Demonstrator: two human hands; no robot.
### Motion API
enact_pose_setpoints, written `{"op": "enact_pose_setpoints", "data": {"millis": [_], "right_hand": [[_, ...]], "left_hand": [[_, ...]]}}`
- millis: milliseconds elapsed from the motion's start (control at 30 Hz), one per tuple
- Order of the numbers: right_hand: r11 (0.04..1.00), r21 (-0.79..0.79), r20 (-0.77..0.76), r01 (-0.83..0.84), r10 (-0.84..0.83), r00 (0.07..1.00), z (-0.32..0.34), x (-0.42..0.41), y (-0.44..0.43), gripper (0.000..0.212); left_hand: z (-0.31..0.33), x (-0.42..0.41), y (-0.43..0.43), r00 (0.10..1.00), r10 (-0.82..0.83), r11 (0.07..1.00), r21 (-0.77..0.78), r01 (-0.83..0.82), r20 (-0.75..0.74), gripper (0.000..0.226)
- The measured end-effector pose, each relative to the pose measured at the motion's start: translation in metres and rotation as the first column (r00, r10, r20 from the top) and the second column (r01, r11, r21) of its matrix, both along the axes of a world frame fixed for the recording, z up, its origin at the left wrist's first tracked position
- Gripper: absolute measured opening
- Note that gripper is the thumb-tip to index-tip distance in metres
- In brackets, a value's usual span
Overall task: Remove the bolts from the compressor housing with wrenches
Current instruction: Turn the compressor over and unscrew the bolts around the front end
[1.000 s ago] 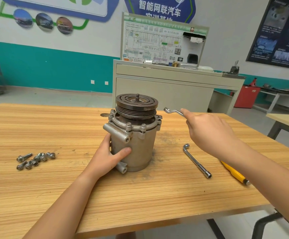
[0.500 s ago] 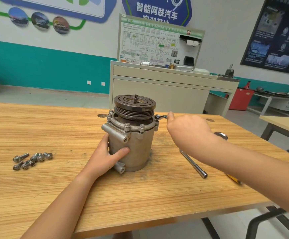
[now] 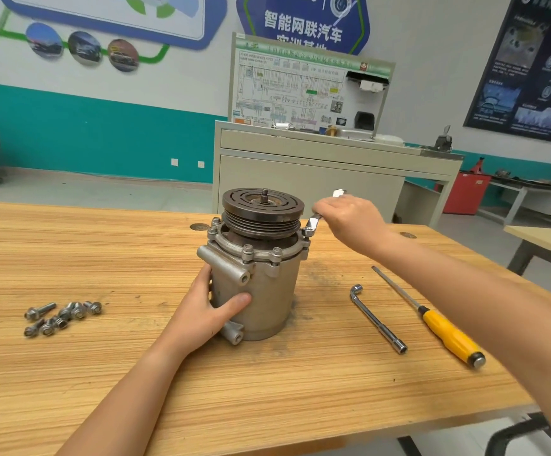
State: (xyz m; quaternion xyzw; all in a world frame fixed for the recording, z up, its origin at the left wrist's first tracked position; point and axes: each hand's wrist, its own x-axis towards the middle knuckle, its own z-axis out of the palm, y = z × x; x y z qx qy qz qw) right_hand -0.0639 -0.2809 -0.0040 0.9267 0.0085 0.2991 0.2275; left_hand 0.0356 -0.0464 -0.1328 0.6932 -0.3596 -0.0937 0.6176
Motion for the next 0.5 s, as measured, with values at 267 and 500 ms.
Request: {"op": "enact_pose_setpoints", "data": {"millis": [267, 500], "right_hand": [[0.919, 0.391, 0.17, -0.038, -0.032, 0.985, 0.001, 0.01, 0.009, 0.034], [0.908, 0.405, 0.049, 0.104, -0.135, 0.99, -0.001, -0.07, 0.031, 0.021]], "left_hand": [[0.001, -0.002, 0.0, 1.0, 0.008, 1.0, 0.005, -0.008, 0.01, 0.046], [0.002, -0.004, 0.001, 1.0, 0.002, 1.0, -0.003, -0.002, 0.016, 0.047]]}}
